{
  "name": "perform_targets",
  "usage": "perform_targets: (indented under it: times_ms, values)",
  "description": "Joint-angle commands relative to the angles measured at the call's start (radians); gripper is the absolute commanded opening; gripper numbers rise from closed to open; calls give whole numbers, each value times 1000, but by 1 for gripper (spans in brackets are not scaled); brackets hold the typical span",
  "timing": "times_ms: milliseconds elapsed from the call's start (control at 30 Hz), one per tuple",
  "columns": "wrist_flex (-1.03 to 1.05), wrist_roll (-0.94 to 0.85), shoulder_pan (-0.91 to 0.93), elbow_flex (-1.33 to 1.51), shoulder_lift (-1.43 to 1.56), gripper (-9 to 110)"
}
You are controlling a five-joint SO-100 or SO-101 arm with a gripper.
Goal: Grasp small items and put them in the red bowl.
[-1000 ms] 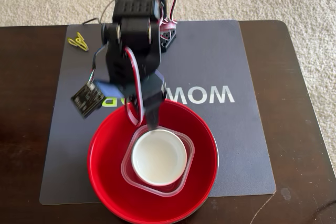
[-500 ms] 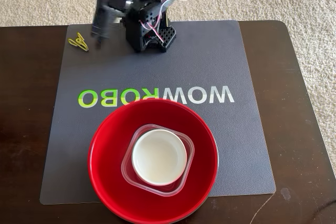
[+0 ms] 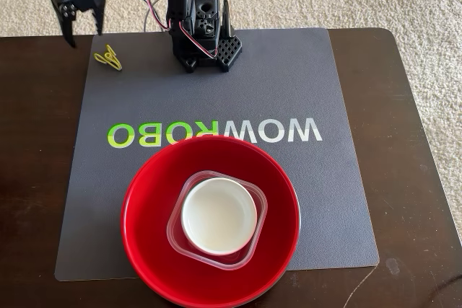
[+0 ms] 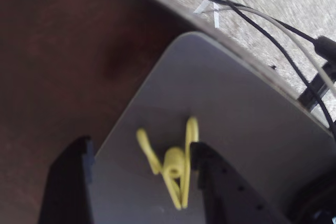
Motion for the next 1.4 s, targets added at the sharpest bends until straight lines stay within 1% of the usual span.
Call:
perform_targets:
  times_ms: [0, 67, 200, 333, 467, 633, 767, 1000, 1100, 1367]
  values:
    - [-55, 25, -14, -41, -66, 23]
    - [-58, 48, -71, -18, -66, 23]
    - [-61, 81, -198, 140, 123, 23]
    - [-66, 71, -258, 222, 198, 23]
    - [-63, 67, -264, 282, 253, 23]
    - [-71, 155, -232, 451, 405, 23]
    - [-55, 202, -189, 517, 500, 24]
    - [-126, 250, -57, 480, 416, 23]
    - [-170, 250, -54, 463, 356, 21]
    - [-215, 195, -48, 216, 26, 18]
